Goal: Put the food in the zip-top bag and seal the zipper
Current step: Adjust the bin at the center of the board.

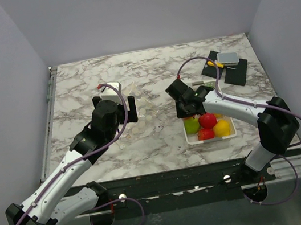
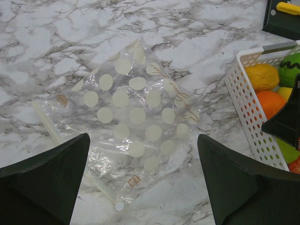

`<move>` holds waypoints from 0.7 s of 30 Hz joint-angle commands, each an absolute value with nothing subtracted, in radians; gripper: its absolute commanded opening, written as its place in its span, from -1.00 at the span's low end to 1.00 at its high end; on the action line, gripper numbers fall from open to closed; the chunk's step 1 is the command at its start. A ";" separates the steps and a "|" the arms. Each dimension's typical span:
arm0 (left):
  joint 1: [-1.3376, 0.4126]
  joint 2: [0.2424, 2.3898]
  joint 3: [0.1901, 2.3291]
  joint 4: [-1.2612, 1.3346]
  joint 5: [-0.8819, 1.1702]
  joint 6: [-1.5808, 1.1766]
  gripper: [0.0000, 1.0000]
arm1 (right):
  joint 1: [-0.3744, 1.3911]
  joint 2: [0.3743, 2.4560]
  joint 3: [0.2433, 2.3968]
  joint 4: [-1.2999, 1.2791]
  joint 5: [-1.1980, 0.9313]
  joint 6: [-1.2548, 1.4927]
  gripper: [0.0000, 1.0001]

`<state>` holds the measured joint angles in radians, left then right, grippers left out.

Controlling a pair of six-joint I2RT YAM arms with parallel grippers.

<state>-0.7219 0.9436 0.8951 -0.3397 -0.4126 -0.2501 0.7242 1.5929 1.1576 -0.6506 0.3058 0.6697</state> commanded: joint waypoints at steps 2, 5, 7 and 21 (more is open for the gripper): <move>-0.719 0.951 0.901 -0.353 -0.440 -0.245 0.97 | 0.749 1.572 1.154 -0.654 0.387 0.709 -0.99; -0.719 0.952 0.900 -0.354 -0.442 -0.245 0.97 | 0.758 1.567 1.171 -0.671 0.413 0.710 -0.82; -0.718 0.952 0.900 -0.354 -0.445 -0.244 0.98 | 0.764 1.557 1.184 -0.684 0.433 0.704 -0.51; -0.718 0.930 0.899 -0.355 -0.490 -0.254 0.98 | 0.791 1.445 1.264 -0.702 0.416 0.649 0.12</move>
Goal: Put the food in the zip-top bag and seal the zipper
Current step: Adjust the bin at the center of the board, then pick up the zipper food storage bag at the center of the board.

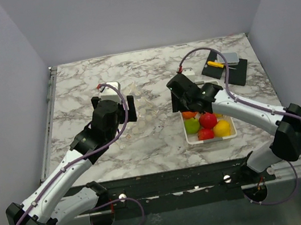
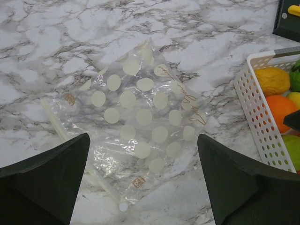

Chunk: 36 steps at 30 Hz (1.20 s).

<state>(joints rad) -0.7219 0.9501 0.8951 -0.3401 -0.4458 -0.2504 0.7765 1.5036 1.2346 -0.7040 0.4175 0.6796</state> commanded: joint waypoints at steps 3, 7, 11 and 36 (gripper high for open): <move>-0.719 0.905 0.896 -0.354 -0.512 -0.257 0.98 | 0.795 1.418 1.262 -0.662 0.362 0.622 0.19; -0.719 0.869 0.893 -0.353 -0.552 -0.258 0.98 | 0.810 1.412 1.274 -0.608 0.288 0.596 0.27; -0.719 0.839 0.889 -0.354 -0.582 -0.259 0.97 | 0.847 1.453 1.325 -0.586 0.263 0.578 0.42; -0.718 0.517 0.835 -0.342 -0.950 -0.311 0.80 | 1.069 1.957 1.777 -0.598 0.294 0.551 0.73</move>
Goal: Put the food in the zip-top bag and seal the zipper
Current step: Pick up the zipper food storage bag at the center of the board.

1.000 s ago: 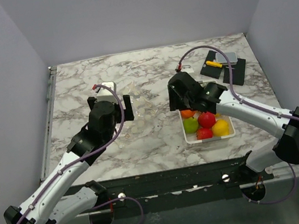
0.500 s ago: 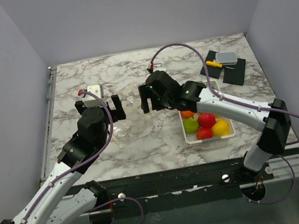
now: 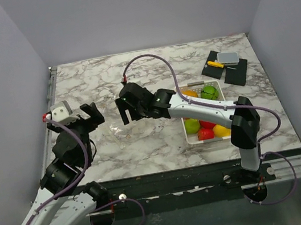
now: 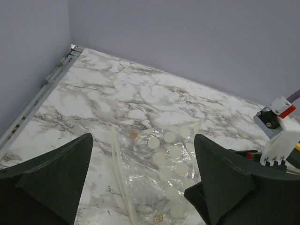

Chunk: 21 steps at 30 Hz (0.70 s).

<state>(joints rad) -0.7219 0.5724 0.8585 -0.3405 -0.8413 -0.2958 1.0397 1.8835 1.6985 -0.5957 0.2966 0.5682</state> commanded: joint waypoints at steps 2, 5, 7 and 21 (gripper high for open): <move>-0.718 0.493 0.830 -0.335 -0.963 -0.313 0.79 | 1.079 2.008 1.835 -0.615 0.301 0.545 0.73; -0.716 0.466 0.827 -0.329 -0.978 -0.313 0.78 | 1.089 2.082 1.917 -0.647 0.309 0.535 0.72; -0.714 0.448 0.825 -0.327 -0.985 -0.316 0.76 | 1.098 2.124 1.966 -0.661 0.325 0.522 0.70; -0.640 0.353 0.799 -0.293 -0.971 -0.327 0.69 | 1.122 2.356 2.215 -0.700 0.364 0.418 0.58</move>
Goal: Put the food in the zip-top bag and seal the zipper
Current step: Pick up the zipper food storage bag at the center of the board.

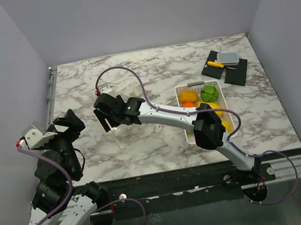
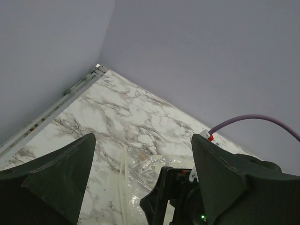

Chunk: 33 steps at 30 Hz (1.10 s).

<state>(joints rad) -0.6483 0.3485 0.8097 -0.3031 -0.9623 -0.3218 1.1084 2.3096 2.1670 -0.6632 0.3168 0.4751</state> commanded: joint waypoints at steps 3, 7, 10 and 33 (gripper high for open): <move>-0.635 0.353 0.798 -0.291 -0.967 -0.328 0.69 | 1.131 2.371 2.214 -0.674 0.380 0.379 0.57; -0.626 0.350 0.798 -0.291 -0.964 -0.329 0.69 | 1.143 2.395 2.219 -0.645 0.406 0.337 0.57; -0.621 0.349 0.798 -0.291 -0.963 -0.330 0.69 | 1.152 2.411 2.221 -0.618 0.415 0.307 0.57; -0.610 0.359 0.795 -0.288 -0.949 -0.329 0.69 | 1.167 2.543 2.276 -0.549 0.524 0.216 0.54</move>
